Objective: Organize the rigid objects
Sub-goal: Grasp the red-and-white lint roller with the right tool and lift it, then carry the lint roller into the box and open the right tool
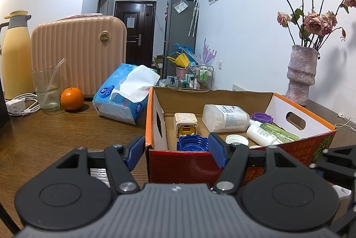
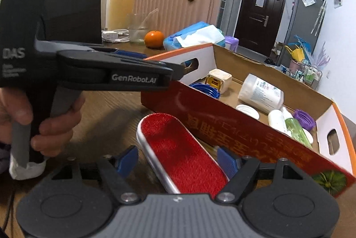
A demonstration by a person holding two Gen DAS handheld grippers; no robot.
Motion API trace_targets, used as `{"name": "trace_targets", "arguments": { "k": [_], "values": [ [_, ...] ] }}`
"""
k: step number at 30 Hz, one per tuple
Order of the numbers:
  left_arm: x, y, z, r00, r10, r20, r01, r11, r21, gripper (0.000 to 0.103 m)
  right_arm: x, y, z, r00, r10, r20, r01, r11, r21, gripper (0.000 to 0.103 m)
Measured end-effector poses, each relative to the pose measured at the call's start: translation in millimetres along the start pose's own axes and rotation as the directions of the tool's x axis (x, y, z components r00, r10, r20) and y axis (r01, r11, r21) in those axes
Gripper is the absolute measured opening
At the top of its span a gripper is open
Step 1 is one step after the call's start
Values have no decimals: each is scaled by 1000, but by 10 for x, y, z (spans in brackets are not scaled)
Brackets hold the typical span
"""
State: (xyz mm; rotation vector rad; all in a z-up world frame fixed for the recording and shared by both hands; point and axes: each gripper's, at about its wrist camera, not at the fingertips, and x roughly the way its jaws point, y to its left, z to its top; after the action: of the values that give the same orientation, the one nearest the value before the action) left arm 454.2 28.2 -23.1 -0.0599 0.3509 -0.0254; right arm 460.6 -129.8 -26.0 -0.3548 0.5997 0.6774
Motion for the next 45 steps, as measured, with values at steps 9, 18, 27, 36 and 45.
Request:
{"name": "trace_targets", "arguments": {
  "k": [9, 18, 27, 36, 45],
  "values": [
    [0, 0, 0, 1000, 0, 0, 0, 1000, 0, 64, 6, -163, -63, 999, 13, -30, -11, 998, 58, 65],
    [0, 0, 2, 1000, 1, 0, -1, 1000, 1, 64, -508, -406, -476, 989, -133, -56, 142, 966, 218, 55],
    [2, 1, 1, 1000, 2, 2, -2, 1000, 3, 64, -940, -492, -768, 981, -194, -5, 184, 917, 354, 55],
    [5, -3, 1, 1000, 4, 3, -4, 1000, 5, 64, -1217, -488, -616, 972, -213, 97, 165, 917, 363, 55],
    [5, -4, 1, 1000, 5, 3, -5, 1000, 6, 64, -1478, -779, -68, 938, -275, 210, 205, 930, 305, 55]
  ]
}}
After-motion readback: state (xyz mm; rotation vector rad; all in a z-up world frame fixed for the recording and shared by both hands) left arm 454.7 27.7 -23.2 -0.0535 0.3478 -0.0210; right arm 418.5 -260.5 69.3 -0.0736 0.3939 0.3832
